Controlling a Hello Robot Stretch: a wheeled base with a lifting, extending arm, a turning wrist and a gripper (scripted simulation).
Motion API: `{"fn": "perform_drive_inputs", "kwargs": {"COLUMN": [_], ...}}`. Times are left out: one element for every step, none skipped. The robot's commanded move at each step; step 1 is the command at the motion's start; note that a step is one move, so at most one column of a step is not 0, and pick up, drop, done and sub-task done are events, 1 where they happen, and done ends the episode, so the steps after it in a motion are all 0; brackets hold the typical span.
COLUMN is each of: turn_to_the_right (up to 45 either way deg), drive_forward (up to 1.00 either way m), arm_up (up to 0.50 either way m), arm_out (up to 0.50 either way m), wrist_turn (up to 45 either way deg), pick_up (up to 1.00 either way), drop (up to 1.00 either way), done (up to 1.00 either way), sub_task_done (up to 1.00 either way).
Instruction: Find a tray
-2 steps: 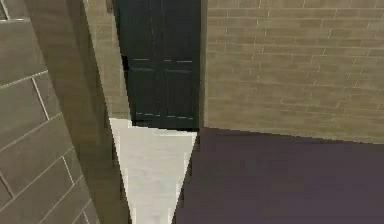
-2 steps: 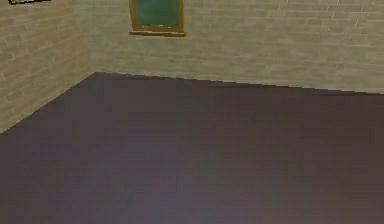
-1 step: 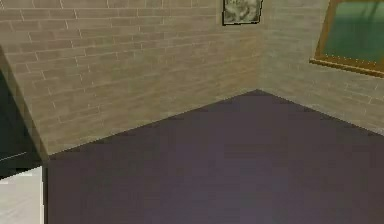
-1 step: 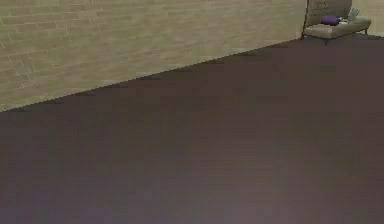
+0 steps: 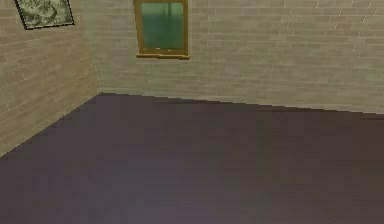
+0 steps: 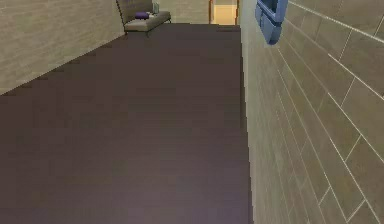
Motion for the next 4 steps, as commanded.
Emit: {"fn": "perform_drive_inputs", "kwargs": {"turn_to_the_right": [9.0,3.0,0.0,-45.0], "drive_forward": [0.00,0.00,0.30,0.00], "arm_up": [0.00,0.00,0.00,0.00], "arm_out": [0.00,0.00,0.00,0.00], "wrist_turn": [0.0,0.0,0.0,0.0], "pick_up": [0.00,0.00,0.00,0.00], "drop": [0.00,0.00,0.00,0.00], "done": [0.00,0.00,0.00,0.00], "sub_task_done": [0.00,0.00,0.00,0.00]}}
